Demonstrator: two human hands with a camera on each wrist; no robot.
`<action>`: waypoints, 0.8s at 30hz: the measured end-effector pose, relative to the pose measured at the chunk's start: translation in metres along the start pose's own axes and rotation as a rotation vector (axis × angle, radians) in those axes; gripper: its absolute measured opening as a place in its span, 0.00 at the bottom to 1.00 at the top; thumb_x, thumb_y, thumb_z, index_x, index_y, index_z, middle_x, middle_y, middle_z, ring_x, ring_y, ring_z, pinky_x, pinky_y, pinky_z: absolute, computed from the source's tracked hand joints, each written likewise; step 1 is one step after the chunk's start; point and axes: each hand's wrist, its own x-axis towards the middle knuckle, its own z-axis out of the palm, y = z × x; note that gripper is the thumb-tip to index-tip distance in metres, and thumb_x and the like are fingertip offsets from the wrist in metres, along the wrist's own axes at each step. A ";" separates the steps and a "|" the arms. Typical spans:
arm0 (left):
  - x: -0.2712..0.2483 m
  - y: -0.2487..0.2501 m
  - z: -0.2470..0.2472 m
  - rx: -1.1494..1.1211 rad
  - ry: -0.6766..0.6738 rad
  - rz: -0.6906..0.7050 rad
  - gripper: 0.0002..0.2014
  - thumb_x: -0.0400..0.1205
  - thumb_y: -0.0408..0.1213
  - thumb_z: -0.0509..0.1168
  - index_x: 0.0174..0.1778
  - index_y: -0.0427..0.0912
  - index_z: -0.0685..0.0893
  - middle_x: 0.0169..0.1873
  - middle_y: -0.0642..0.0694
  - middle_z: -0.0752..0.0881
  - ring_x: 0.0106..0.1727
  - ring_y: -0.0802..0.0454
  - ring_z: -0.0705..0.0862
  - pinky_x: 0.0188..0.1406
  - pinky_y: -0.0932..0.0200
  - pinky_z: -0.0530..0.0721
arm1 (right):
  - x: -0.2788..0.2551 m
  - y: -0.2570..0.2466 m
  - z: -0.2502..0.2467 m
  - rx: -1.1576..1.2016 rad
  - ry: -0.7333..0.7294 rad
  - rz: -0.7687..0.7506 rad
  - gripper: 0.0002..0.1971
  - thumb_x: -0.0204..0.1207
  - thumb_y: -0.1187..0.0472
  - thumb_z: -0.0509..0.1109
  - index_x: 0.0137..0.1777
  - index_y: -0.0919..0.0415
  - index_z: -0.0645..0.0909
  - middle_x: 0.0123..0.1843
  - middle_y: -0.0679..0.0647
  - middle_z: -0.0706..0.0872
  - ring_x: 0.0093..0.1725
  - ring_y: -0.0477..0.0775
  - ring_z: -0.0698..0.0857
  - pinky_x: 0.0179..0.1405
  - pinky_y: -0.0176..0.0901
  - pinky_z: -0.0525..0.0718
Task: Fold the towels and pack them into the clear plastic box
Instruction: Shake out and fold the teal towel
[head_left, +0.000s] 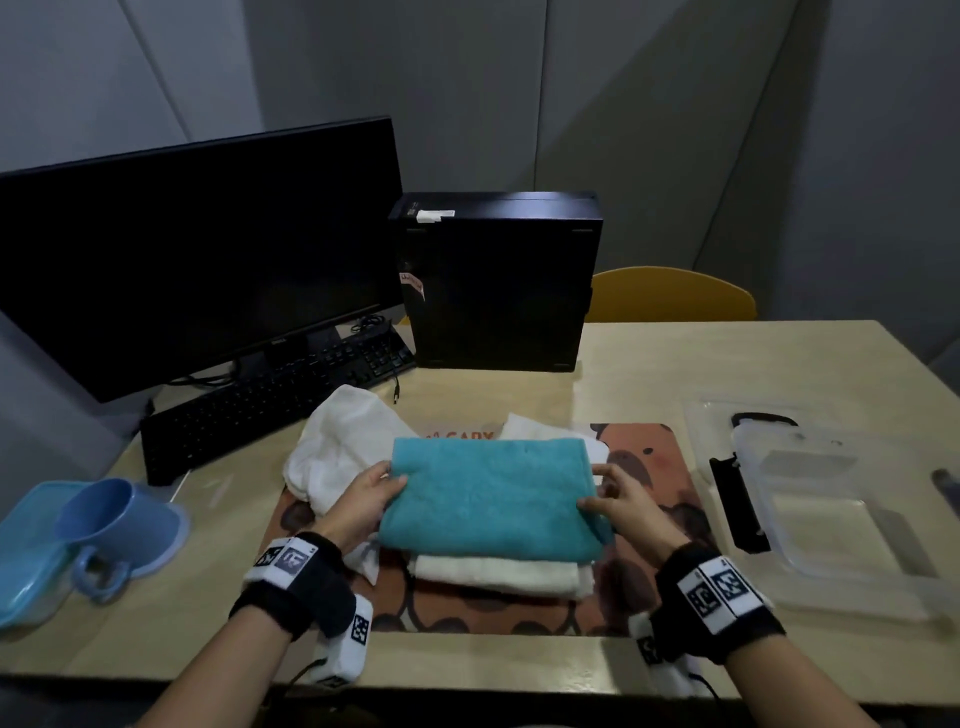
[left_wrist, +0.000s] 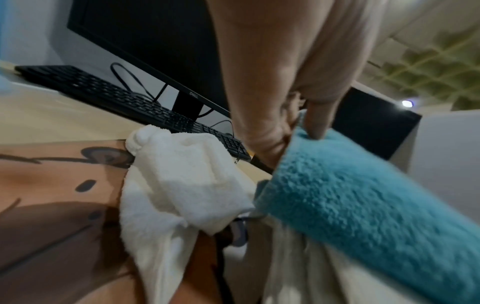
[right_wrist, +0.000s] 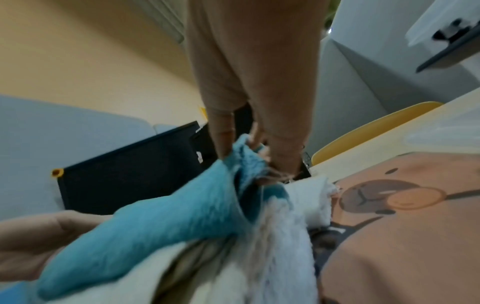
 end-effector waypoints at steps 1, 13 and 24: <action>0.001 -0.005 0.001 0.084 0.036 -0.023 0.07 0.85 0.29 0.56 0.57 0.38 0.75 0.51 0.38 0.84 0.38 0.52 0.87 0.31 0.62 0.86 | 0.005 0.005 0.004 -0.038 0.032 0.065 0.17 0.75 0.72 0.68 0.63 0.66 0.71 0.48 0.58 0.81 0.41 0.52 0.83 0.30 0.35 0.83; -0.003 0.011 0.010 0.339 0.112 0.217 0.15 0.78 0.26 0.66 0.60 0.36 0.77 0.55 0.40 0.83 0.50 0.49 0.82 0.37 0.71 0.82 | 0.011 -0.013 0.003 -0.685 0.098 0.010 0.34 0.69 0.55 0.77 0.71 0.62 0.66 0.69 0.60 0.74 0.65 0.59 0.77 0.57 0.50 0.81; -0.061 0.142 0.072 0.649 -0.498 0.795 0.15 0.78 0.25 0.65 0.50 0.53 0.83 0.49 0.57 0.84 0.54 0.69 0.82 0.55 0.73 0.77 | -0.024 -0.162 -0.002 -0.506 -0.455 -0.695 0.15 0.70 0.64 0.76 0.52 0.46 0.79 0.56 0.41 0.83 0.55 0.40 0.81 0.55 0.35 0.80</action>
